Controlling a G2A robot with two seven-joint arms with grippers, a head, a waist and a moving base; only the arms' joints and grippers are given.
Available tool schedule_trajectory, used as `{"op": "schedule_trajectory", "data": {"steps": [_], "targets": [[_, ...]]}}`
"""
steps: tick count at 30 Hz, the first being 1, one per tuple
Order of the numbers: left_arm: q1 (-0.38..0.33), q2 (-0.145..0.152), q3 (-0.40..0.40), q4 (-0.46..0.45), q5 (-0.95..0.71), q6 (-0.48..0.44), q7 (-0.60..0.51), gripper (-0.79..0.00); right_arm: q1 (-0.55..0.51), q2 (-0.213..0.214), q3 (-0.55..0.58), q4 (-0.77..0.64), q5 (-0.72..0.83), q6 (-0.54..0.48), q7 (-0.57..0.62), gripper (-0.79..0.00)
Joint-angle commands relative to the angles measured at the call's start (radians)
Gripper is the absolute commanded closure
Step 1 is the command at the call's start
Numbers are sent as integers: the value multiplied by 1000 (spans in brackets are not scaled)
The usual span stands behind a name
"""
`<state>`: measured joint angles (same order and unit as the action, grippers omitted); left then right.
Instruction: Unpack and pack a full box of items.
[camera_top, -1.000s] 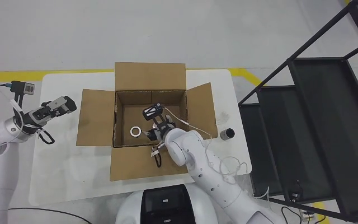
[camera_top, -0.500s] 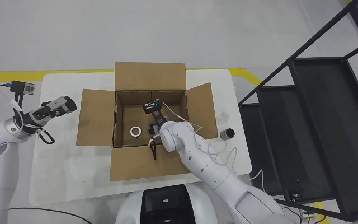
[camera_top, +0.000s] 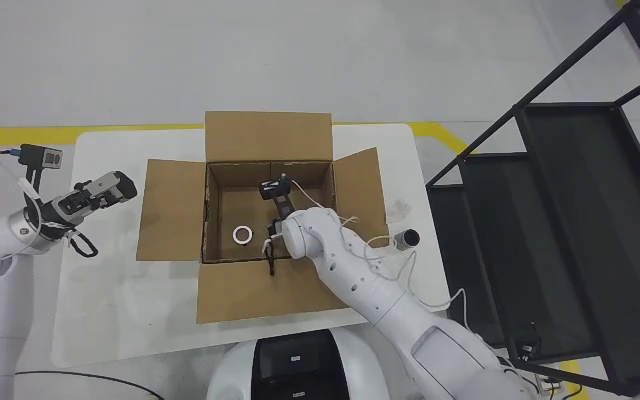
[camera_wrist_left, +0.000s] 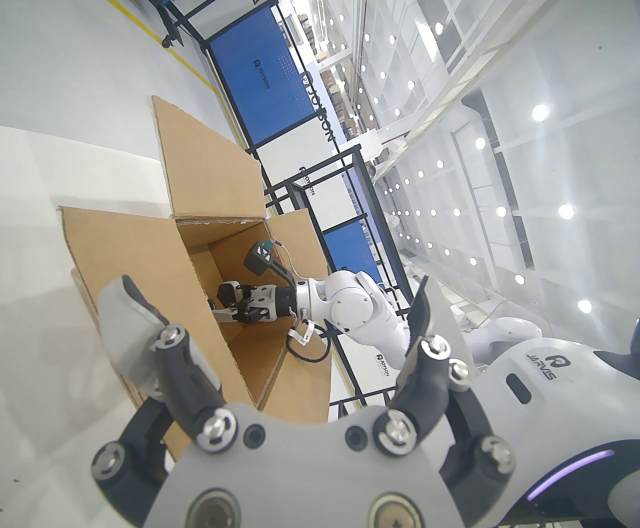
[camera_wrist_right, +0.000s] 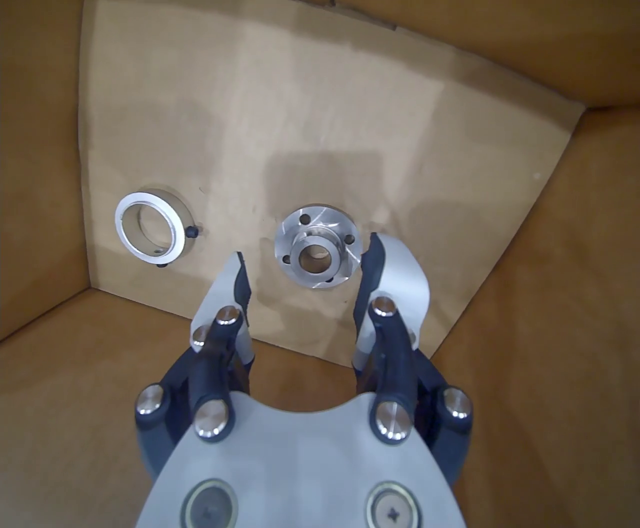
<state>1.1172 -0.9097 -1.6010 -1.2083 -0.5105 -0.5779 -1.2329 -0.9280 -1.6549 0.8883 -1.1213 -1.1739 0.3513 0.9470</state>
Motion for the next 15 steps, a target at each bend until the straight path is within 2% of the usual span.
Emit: {"op": "schedule_trajectory", "data": {"steps": [1, 4, 7, 15], "targets": [[0, 0, 0, 0, 0, 0, 0, -785, 7, -3, -2, 14, 6, 6, -4, -419], [0, 0, 0, 0, 0, 0, 0, -785, 19, -9, -6, 36, 10, 15, -11, -403], [0, 0, 0, 0, 0, 0, 0, -785, 32, -15, -10, 61, 13, 24, -19, -345], [0, 0, 0, 0, 0, 0, 0, -785, 61, -29, -20, 113, 22, 35, -25, -329]]}}
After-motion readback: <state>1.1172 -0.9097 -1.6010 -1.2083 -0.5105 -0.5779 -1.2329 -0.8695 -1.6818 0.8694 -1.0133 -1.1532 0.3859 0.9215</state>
